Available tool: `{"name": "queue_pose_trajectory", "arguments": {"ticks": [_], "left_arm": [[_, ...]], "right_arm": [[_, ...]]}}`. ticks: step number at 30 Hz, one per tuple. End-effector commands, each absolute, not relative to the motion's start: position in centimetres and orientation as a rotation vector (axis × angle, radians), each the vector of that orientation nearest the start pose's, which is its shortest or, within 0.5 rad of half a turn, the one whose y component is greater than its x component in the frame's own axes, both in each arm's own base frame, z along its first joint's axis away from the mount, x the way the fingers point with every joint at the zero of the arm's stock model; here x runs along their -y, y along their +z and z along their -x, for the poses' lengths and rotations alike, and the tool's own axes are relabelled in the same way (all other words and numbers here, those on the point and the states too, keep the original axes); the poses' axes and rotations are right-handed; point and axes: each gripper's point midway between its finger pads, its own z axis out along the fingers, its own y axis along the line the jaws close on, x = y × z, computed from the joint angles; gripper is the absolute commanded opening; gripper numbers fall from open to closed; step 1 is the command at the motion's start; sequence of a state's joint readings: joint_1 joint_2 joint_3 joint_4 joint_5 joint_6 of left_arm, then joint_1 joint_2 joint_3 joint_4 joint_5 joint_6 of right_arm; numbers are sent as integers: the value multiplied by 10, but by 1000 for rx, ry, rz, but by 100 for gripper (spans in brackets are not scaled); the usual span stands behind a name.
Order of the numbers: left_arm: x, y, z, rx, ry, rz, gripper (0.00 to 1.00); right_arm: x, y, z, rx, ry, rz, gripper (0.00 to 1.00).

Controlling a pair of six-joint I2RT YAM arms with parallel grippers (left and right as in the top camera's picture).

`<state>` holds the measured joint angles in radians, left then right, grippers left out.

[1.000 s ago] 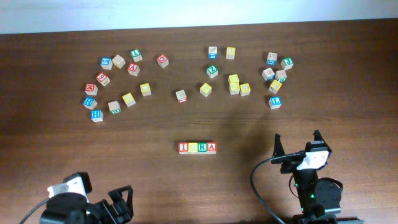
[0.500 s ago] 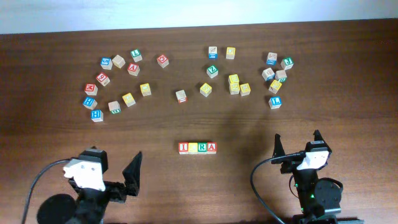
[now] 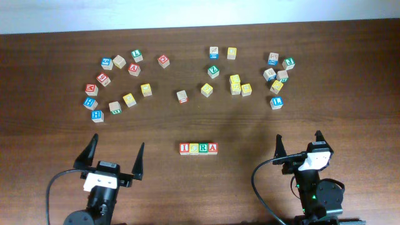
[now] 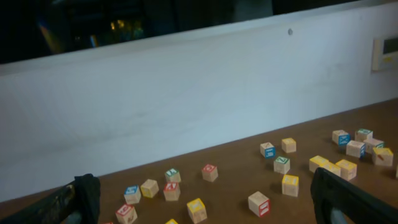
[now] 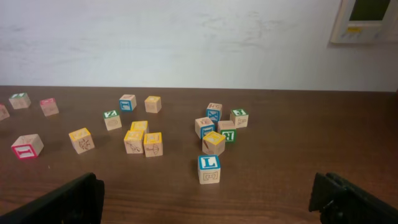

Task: Spell out ICRA

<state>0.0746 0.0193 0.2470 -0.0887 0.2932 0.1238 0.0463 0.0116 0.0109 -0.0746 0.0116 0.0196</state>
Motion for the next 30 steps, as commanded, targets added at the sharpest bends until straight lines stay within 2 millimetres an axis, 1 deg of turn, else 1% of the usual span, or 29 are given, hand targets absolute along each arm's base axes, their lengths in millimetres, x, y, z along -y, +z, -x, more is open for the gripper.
{"name": "queue_pose_trajectory", "arguments": {"ticks": [1,3,6,7,9,12,15,17,18,30], "left_arm": [[36,239,-227,-1444,-38,-319,99],[31,233,-230,-1447,-20,-298,99],[9,216,-240,-1471,-41,-88,99],[6,214,-242,-1453,-57,-47,99],[6,210,-244,-1428,-69,-30,99],[-1,203,-245,-1459,-29,29,99],[1,179,-247,-1556,-31,29,99],[0,159,-246,-1639,-26,34,99],[0,156,-246,-1651,-24,34,99],[-6,156,-246,-1650,3,61,99]], "right_arm": [[-5,155,-246,-1650,24,-9,98],[-5,155,-246,-1650,24,-9,98],[-5,155,-246,-1650,24,-9,98],[-5,155,-246,-1650,24,-9,98],[-5,155,-246,-1650,24,-9,98],[-5,155,-246,-1650,24,-9,98],[-5,155,-246,-1650,24,-9,98],[-5,155,-246,-1650,24,-9,98],[-5,155,-246,-1650,24,-9,98],[-5,155,-246,-1650,24,-9,98]]}}
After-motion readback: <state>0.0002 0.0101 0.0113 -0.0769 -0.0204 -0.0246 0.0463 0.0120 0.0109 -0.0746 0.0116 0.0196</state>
